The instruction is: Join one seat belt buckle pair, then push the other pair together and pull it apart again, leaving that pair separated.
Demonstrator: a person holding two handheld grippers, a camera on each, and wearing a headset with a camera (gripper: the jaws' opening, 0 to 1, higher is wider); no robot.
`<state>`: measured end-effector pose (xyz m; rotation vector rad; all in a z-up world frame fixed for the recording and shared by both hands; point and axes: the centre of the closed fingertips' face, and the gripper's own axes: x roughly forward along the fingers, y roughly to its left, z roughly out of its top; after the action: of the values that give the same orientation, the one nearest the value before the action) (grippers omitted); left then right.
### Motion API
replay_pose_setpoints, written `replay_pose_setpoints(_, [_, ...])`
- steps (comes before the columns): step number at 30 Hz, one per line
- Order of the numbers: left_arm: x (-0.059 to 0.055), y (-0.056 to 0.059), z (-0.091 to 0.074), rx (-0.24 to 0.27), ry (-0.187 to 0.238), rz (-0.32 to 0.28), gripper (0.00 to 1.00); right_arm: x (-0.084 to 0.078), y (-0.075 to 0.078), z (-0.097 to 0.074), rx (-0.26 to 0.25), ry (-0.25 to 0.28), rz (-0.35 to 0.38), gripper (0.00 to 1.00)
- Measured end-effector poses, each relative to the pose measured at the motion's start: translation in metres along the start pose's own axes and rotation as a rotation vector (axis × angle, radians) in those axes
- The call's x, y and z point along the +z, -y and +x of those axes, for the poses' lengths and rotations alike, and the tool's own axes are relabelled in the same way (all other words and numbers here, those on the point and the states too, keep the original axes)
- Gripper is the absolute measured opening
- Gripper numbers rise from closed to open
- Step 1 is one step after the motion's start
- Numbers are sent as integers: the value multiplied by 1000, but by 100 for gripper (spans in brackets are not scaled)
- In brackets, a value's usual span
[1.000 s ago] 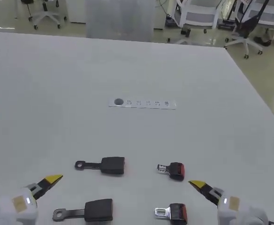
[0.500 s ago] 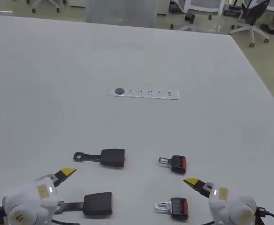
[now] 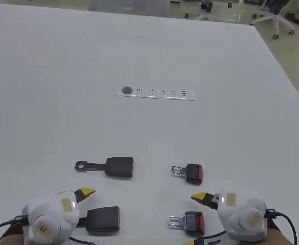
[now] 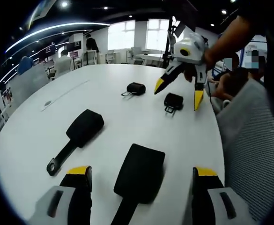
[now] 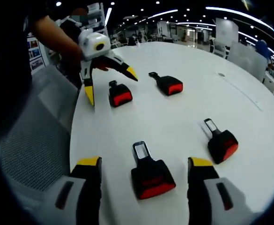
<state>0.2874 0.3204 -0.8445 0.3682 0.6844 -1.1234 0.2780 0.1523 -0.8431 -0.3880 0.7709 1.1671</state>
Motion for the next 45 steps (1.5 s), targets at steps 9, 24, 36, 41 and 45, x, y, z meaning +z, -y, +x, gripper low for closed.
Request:
replay_pose_setpoints(9, [-13, 2, 7, -39, -50, 41, 77, -16, 3, -3, 36, -54, -5, 64])
replay_pose_setpoints(24, [-15, -1, 2, -71, -51, 127, 52, -27, 4, -4, 81, -97, -74, 49])
replay_pose_setpoints(36, [-15, -2, 4, -130, -75, 211, 36, -29, 7, -7, 98, -88, -147, 37])
replay_pose_setpoints(41, [-17, -3, 5, -170, -114, 254, 36, -30, 8, -7, 108, -90, -162, 36])
replay_pose_setpoints(45, [-16, -1, 3, -206, -139, 298, 35, -29, 8, -7, 114, -93, -172, 36])
